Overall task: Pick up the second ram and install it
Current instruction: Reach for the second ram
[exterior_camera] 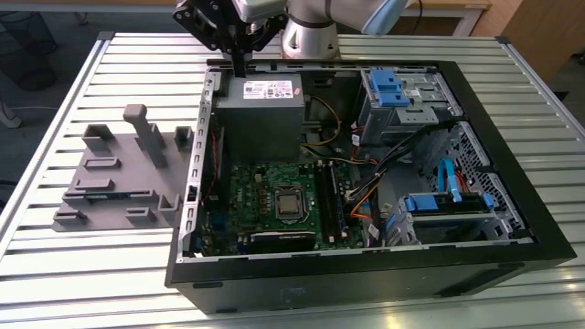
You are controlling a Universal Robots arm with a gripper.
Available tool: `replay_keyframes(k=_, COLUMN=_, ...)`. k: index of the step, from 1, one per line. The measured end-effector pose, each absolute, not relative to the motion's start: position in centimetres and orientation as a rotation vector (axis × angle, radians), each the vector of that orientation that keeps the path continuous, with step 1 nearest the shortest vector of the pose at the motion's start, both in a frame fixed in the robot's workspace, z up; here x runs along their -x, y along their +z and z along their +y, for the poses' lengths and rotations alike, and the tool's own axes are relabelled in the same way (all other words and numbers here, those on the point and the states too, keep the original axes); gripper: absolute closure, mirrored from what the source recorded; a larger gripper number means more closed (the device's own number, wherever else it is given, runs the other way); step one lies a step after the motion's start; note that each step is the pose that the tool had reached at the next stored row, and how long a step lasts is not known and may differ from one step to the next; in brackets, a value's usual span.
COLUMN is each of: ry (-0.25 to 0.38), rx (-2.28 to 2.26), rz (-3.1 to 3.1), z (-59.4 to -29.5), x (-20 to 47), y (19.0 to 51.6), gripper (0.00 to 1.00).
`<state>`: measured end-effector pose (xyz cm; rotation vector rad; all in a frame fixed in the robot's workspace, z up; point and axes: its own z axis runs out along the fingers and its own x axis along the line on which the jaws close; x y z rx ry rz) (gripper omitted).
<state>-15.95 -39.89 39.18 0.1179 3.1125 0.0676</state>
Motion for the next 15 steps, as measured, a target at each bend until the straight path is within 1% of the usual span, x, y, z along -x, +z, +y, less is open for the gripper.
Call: replay_keyframes(k=15, ry=0.068, rx=-0.118, rz=3.112, z=-39.89, x=16.42, y=39.16, gripper=0.89)
